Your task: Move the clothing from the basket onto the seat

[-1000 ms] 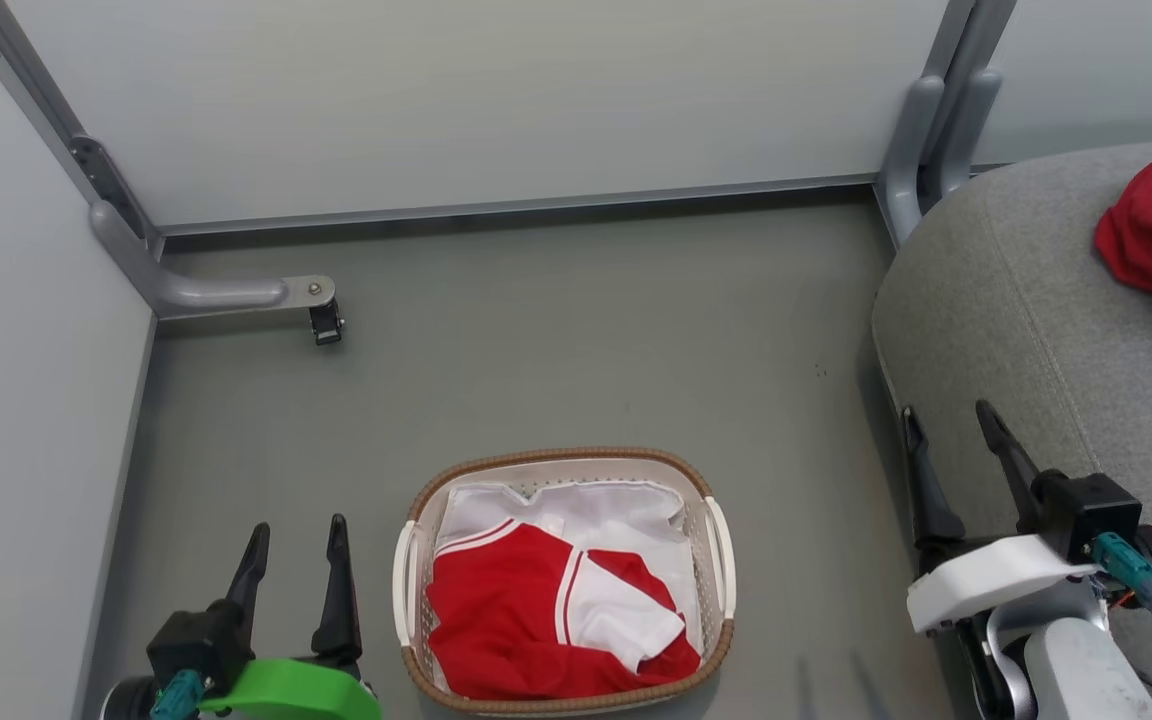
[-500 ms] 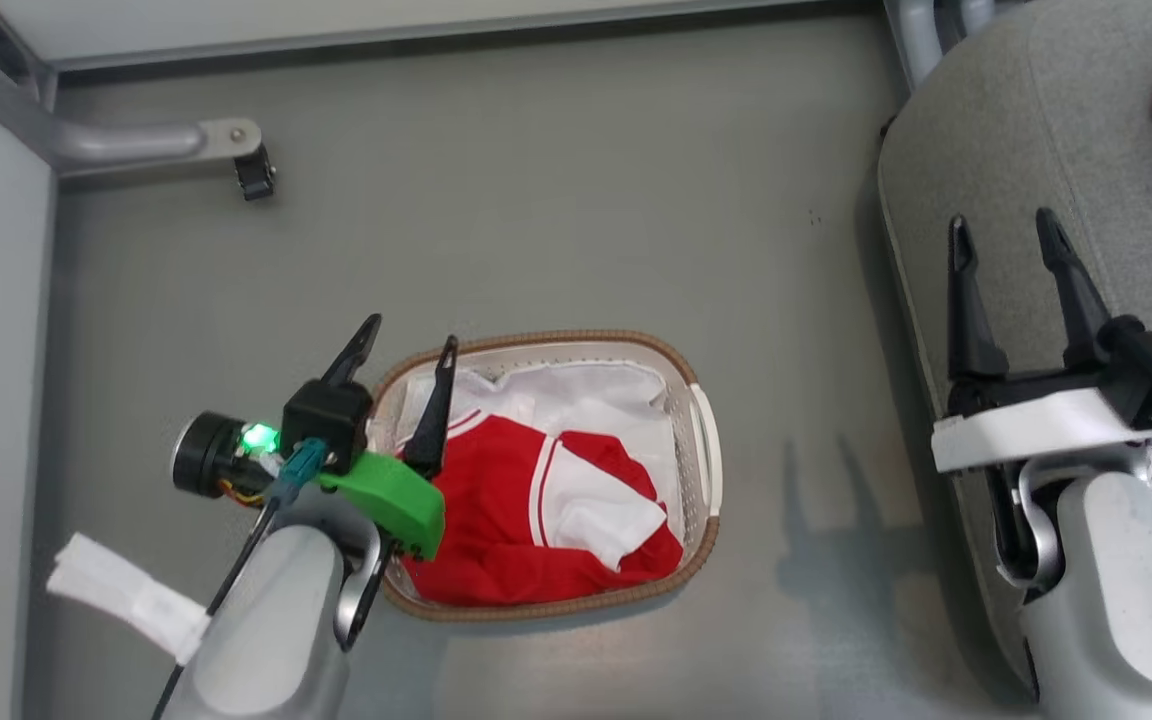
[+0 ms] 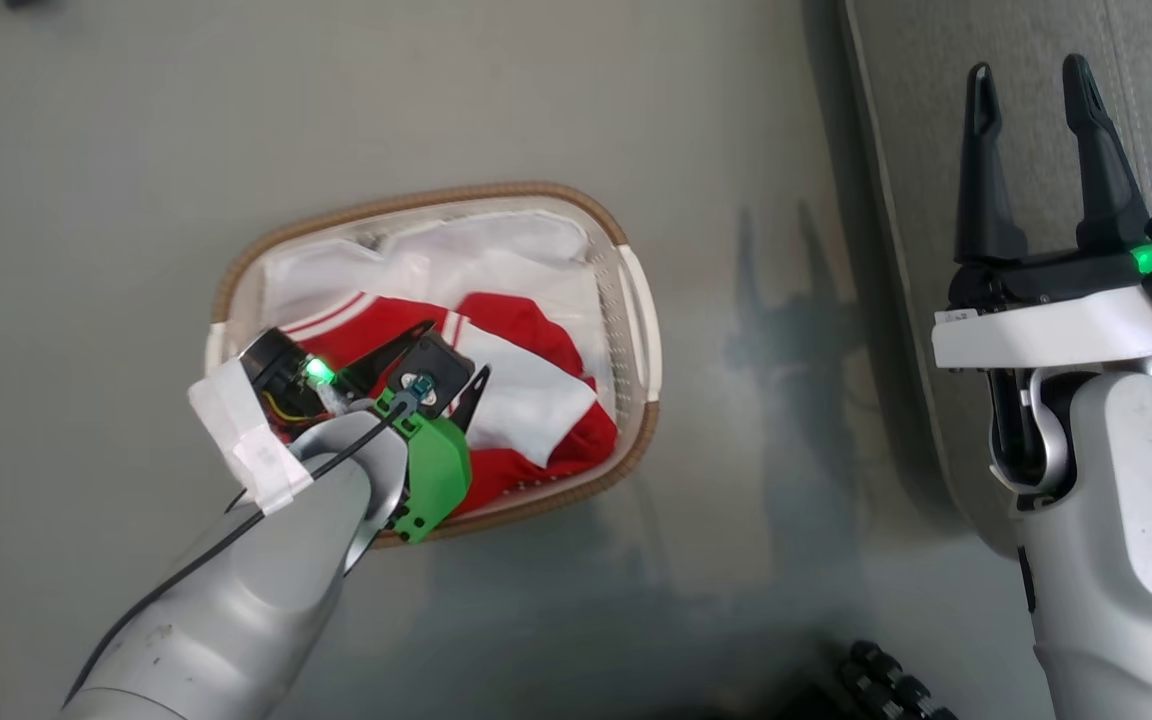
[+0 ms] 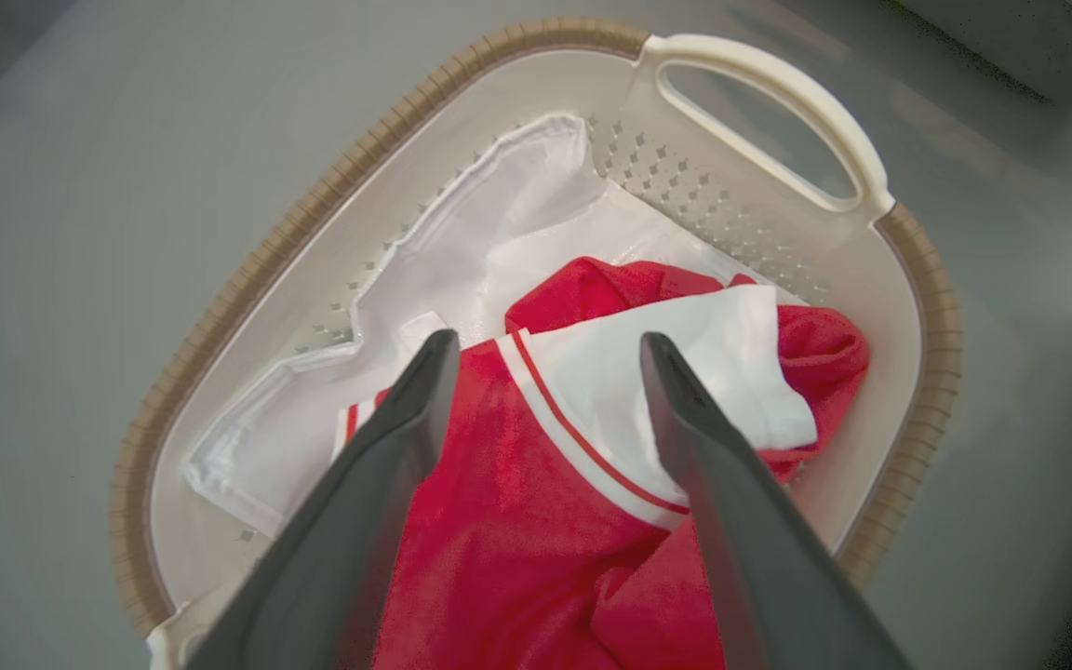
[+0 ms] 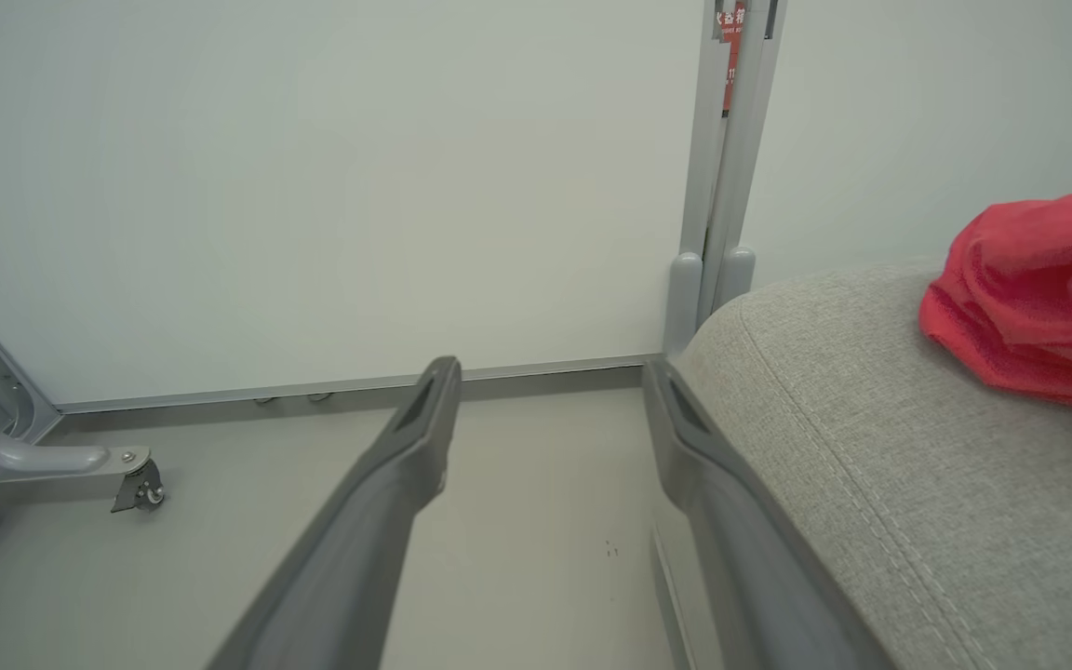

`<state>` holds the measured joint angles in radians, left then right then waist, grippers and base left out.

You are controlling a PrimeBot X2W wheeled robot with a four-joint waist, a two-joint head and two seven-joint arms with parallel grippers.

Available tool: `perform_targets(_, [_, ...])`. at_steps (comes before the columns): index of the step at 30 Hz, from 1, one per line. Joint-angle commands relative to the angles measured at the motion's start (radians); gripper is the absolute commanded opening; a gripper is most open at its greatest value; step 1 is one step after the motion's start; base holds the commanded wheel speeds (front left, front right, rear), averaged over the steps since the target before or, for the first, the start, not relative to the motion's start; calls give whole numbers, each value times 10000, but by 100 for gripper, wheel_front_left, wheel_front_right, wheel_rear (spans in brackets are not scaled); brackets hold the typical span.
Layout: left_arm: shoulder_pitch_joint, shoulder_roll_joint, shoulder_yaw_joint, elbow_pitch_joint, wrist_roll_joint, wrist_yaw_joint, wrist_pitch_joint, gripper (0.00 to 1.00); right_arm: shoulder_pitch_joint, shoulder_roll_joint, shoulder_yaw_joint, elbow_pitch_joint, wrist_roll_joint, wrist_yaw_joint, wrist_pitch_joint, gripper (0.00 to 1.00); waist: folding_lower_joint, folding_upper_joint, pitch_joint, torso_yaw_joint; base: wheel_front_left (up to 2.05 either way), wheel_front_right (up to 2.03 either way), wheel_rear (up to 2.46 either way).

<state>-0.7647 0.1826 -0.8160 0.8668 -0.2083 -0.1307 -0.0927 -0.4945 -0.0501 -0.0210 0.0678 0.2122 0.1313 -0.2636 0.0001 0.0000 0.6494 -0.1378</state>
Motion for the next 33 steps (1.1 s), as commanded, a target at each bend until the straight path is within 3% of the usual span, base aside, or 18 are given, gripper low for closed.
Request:
perform_targets(1, [-283,297,-337,265,-220,12,153,100,-240,-10,77,-105,135,-10,-17,100,-1,0,1644,-1336,0,0,0])
perform_targets(7, [-952,569,-1395,1018,-987,13,351,100,-435,-4,225,-298,489,-10,-17,100,-1,0,2286,-1722,0,0,0])
perform_targets(21, [-1815,790,-2428,2352,-1977,12,871,100,-555,-11,553,-417,947,-10,-17,100,-1,0,2850,-2014,0,0,0])
perform_targets(22, [-1835,760,-2437,2458,-1998,12,942,83,-551,-13,552,-413,957,-10,-18,100,-1,0,2856,-2015,0,0,0])
perform_targets(23, [-1875,715,-2445,2581,-2029,12,1006,51,-554,-11,547,-403,960,-10,-18,100,-1,0,2861,-2012,0,0,0])
perform_targets(24, [-1904,681,-2462,2647,-2026,12,1024,31,-561,-13,534,-390,955,-10,-18,100,-1,0,2861,-2006,0,0,0])
perform_targets(25, [-1929,638,-2532,2730,-2000,12,1079,1,-570,-13,523,-373,945,-10,-18,100,-1,0,2854,-1995,0,0,0])
perform_targets(33, [-2066,339,-2736,3150,-2090,12,1010,0,-631,-14,454,-259,776,-10,-17,100,-1,0,2636,-1772,0,0,0])
